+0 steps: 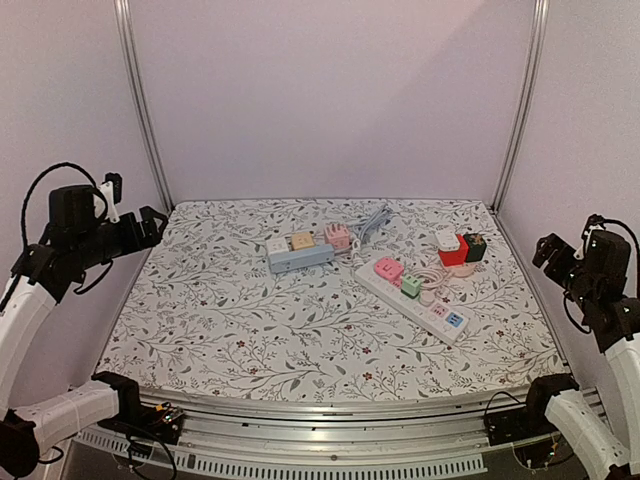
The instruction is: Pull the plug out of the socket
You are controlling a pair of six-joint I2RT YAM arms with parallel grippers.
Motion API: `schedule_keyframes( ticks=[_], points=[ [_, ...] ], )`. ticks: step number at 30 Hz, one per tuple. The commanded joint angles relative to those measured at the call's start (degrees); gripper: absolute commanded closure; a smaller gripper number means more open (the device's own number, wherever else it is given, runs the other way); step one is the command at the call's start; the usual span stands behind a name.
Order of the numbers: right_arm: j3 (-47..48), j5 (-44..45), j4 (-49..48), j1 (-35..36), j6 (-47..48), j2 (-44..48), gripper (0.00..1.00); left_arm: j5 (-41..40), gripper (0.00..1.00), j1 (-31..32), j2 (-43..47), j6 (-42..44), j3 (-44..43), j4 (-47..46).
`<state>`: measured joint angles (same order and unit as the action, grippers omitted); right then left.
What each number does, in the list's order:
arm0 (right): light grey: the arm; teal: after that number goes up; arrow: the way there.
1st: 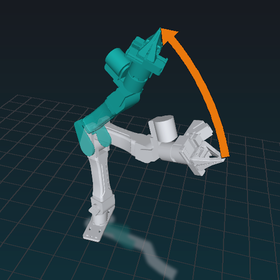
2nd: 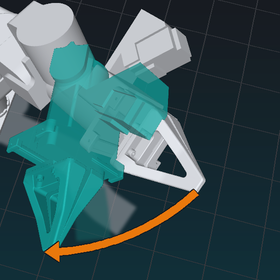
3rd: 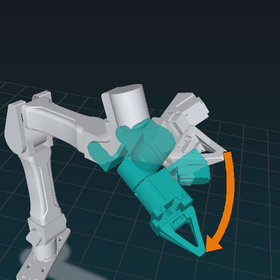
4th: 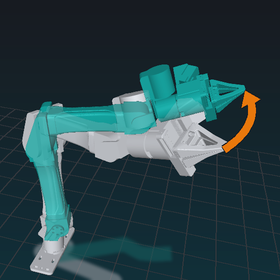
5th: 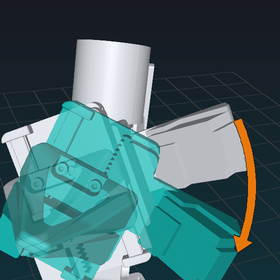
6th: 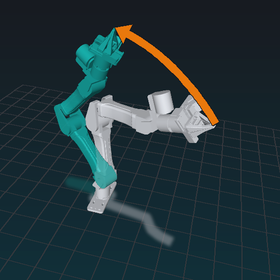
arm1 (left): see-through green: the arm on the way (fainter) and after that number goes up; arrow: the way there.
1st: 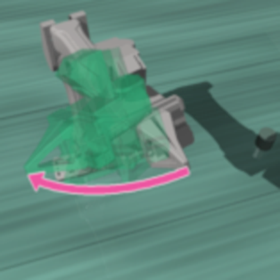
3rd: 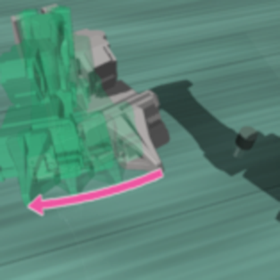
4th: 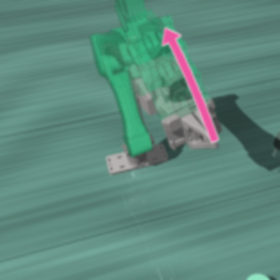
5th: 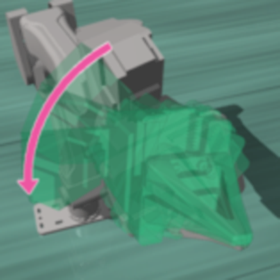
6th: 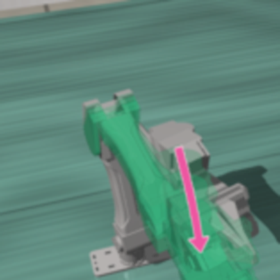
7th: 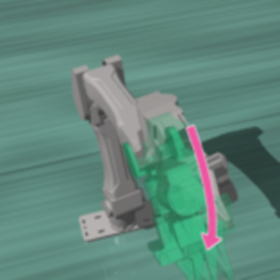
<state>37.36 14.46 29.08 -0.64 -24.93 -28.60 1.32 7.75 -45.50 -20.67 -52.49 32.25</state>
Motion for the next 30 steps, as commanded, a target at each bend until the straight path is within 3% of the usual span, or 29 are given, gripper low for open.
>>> schedule_keyframes(
  ticks=[1, 4, 9, 12, 22, 26, 30],
  points=[
    [1.0, -2.8, 3.0, 0.2, -1.2, -2.0, 0.01, 0.0, 0.01, -0.3, 1.7, -2.2, 1.0, 0.3],
    [1.5, -6.1, 3.1, 0.2, 0.3, -1.5, 0.01, 0.5, 0.0, -0.3, 3.5, -2.4, 2.1, 0.3],
    [3.1, -15.4, 2.9, 0.3, 2.5, -2.4, 0.01, 12.1, 0.0, 0.6, 2.2, -0.7, 0.9, 0.0],
    [4.4, -19.5, 2.6, 2.9, 2.4, -6.6, 0.05, 10.3, 0.0, 2.8, -1.0, 1.6, -1.5, 1.8],
    [5.1, -8.4, 1.9, 25.1, 3.0, -16.7, 0.05, 9.9, 0.0, 8.3, -15.5, 5.3, -17.7, 0.1],
    [5.8, -8.5, 3.7, 27.8, 2.4, -23.4, 0.08, 10.5, 0.0, 8.2, -17.1, 6.5, -15.7, -5.6],
    [2.5, -12.2, 0.2, 27.9, 1.3, -27.5, 0.09, 9.3, 0.0, 7.4, -17.8, 8.0, -13.2, -3.3]
  ],
)
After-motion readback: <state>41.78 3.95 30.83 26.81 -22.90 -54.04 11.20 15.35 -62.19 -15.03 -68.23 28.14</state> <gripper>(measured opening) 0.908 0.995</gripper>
